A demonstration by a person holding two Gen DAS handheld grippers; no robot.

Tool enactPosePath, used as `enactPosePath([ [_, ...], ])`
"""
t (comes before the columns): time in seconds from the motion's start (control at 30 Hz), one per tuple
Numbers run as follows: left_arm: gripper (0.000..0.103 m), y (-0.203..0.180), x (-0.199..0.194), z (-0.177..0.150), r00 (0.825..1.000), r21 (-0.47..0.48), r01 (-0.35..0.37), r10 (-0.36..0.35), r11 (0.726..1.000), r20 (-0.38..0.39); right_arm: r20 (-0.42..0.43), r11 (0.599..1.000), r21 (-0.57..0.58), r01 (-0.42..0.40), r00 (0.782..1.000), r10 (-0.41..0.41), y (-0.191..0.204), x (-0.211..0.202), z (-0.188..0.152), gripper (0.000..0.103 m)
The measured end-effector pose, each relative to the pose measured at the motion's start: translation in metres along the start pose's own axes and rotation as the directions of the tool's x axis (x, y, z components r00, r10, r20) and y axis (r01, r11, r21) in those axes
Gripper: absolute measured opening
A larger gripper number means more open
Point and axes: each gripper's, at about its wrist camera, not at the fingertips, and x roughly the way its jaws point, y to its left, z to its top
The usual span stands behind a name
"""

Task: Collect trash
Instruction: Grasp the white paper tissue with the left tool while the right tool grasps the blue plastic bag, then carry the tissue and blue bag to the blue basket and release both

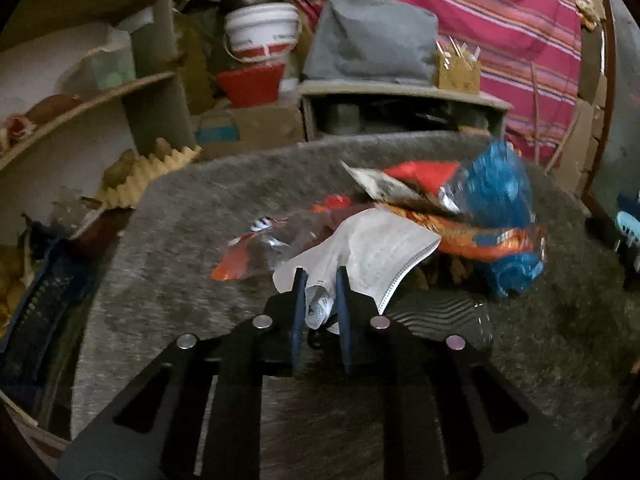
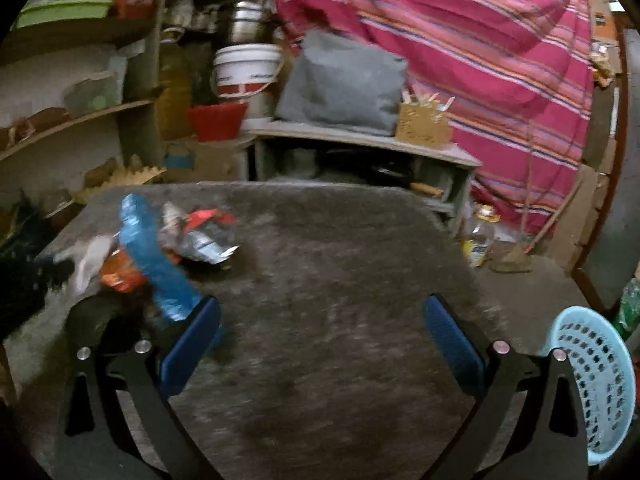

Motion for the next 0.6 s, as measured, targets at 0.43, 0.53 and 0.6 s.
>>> enactPosePath([
  [0.43, 0.013, 0.061, -0.034, -0.005, 0.985, -0.085, -0.156, 0.161, 0.984, 0.059, -0.093, 0.995, -0.036, -0.095, 0.991, 0.092, 0.049, 0.030, -0.015, 0.099],
  [0.53, 0.013, 0.069, -0.032, -0.010, 0.980, -0.087, -0.185, 0.190, 0.979, 0.053, -0.098, 0.992, -0.045, -0.118, 0.989, 0.113, 0.060, 0.036, -0.013, 0.099],
  [0.6, 0.013, 0.072, -0.029, -0.010, 0.978, -0.085, -0.198, 0.203, 0.976, 0.048, -0.099, 0.989, -0.065, -0.134, 0.987, 0.127, 0.066, 0.040, -0.012, 0.098],
])
